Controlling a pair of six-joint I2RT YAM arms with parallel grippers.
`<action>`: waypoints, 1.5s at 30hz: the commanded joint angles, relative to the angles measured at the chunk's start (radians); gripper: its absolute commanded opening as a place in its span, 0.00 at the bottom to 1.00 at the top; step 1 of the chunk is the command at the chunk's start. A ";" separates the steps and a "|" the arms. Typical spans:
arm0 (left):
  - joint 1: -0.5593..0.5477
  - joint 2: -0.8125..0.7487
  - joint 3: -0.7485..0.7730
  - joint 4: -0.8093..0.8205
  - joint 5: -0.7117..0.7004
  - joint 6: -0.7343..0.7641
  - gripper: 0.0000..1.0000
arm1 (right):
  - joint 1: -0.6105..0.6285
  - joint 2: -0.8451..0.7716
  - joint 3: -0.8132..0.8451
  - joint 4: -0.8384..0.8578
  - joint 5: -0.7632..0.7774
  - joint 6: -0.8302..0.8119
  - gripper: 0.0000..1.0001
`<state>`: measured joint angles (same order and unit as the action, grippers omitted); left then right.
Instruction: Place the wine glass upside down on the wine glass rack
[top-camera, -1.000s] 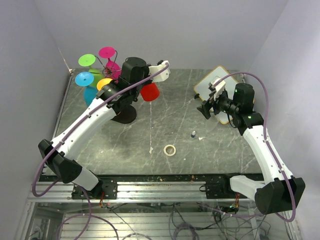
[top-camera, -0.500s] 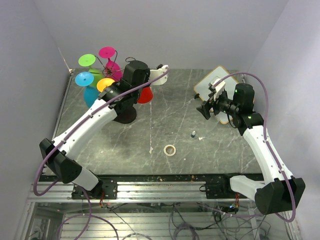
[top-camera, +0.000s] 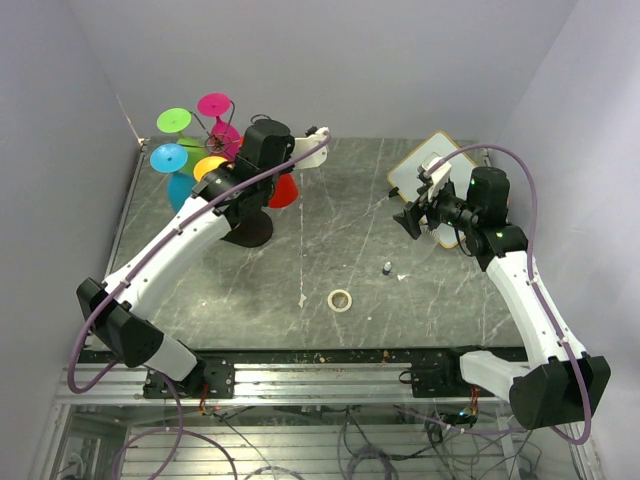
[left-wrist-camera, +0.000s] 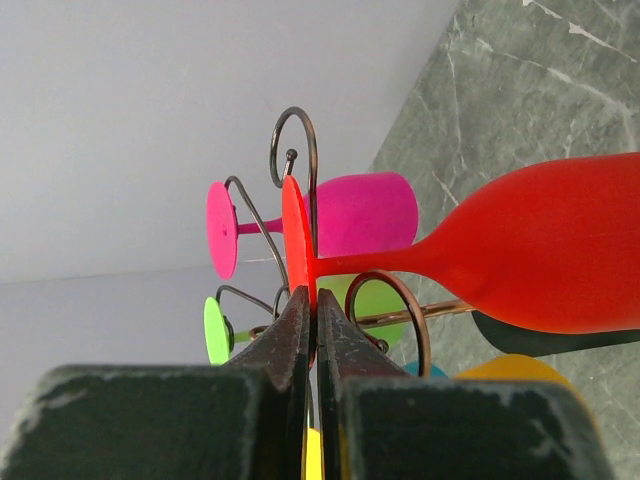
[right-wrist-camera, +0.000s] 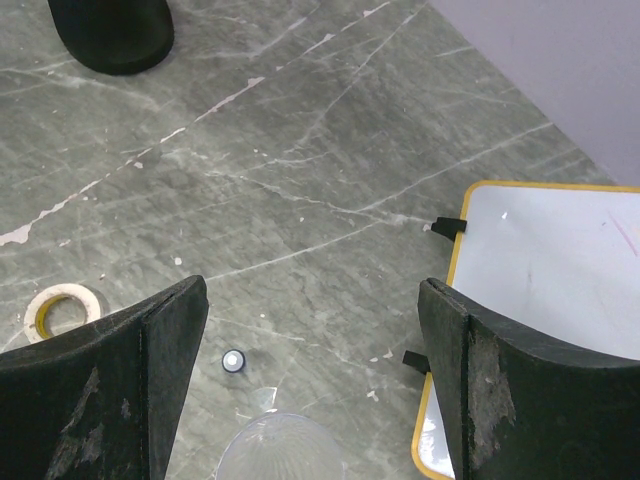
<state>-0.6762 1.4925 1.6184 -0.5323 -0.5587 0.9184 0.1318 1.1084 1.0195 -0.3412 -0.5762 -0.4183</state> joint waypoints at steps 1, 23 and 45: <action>0.013 -0.046 0.017 -0.024 -0.029 -0.006 0.07 | -0.010 -0.016 -0.010 0.010 -0.014 0.006 0.86; 0.017 -0.070 -0.023 -0.025 -0.022 0.010 0.07 | -0.014 -0.007 -0.007 0.001 -0.023 0.001 0.86; 0.022 -0.036 -0.004 -0.040 -0.082 0.019 0.07 | -0.023 -0.007 -0.009 -0.005 -0.040 -0.001 0.86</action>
<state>-0.6636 1.4483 1.5978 -0.5739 -0.5987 0.9199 0.1181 1.1084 1.0195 -0.3481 -0.6029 -0.4187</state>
